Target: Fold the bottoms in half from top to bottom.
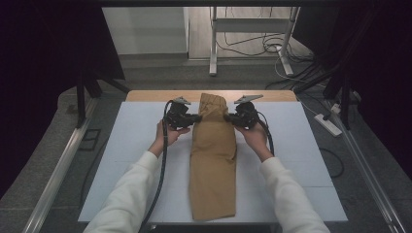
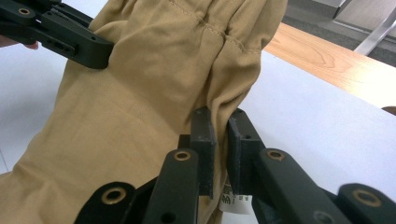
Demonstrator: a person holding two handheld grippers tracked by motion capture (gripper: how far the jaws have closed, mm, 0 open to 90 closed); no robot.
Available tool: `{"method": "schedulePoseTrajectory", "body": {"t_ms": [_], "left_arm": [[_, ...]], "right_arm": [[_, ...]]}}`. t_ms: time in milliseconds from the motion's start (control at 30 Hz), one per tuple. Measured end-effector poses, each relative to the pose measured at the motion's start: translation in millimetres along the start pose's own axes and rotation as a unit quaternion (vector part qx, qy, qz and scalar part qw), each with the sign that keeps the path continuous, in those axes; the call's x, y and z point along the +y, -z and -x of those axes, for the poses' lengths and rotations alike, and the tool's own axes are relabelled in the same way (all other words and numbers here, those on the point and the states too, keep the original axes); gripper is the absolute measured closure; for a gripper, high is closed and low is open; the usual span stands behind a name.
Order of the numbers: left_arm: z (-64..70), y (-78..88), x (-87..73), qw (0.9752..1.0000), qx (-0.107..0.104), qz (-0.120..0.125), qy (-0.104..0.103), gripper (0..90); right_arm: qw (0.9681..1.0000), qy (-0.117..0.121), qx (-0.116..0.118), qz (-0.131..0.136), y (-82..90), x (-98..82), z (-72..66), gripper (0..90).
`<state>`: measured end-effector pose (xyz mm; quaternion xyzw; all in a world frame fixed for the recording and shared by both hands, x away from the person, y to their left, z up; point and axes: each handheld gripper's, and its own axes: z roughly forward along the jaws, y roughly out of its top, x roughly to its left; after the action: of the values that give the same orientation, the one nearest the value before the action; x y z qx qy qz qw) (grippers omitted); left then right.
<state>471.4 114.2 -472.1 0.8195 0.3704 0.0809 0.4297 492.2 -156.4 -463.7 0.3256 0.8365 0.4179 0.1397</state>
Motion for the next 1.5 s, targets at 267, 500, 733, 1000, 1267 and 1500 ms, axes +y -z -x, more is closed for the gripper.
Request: {"method": "schedulePoseTrajectory", "body": {"t_ms": [267, 500, 733, 1000, 1267, 1500], "left_arm": [[-2.2, 5.8, 19.5, 0.9996, 0.022, 0.013, -0.014, 83.9], [-0.2, 15.7, 29.2, 0.9991, 0.021, 0.026, -0.025, 83.6], [-0.2, 8.0, 17.6, 0.9995, 0.017, 0.017, -0.018, 83.2], [0.9, 4.7, 9.5, 0.9997, 0.007, 0.020, -0.015, 83.3], [8.1, 6.8, 3.3, 0.9995, 0.002, 0.024, -0.019, 83.3], [11.1, 8.5, -4.5, 0.9996, -0.006, 0.024, -0.015, 83.3]], "right_arm": [[0.9995, 0.019, -0.020, 0.012, 5.9, 18.9, 1.6, 82.4], [0.9986, 0.029, -0.031, 0.032, 18.0, 36.7, 2.8, 82.3], [0.9991, 0.024, -0.030, 0.019, 9.7, 23.9, 0.3, 82.3], [0.9994, 0.020, -0.023, 0.016, 6.5, 13.5, 1.0, 82.3], [0.9995, 0.015, -0.018, 0.019, 10.5, 5.1, -1.3, 82.3], [0.9996, 0.013, -0.013, 0.020, 12.7, 0.4, -5.9, 82.3]]}}
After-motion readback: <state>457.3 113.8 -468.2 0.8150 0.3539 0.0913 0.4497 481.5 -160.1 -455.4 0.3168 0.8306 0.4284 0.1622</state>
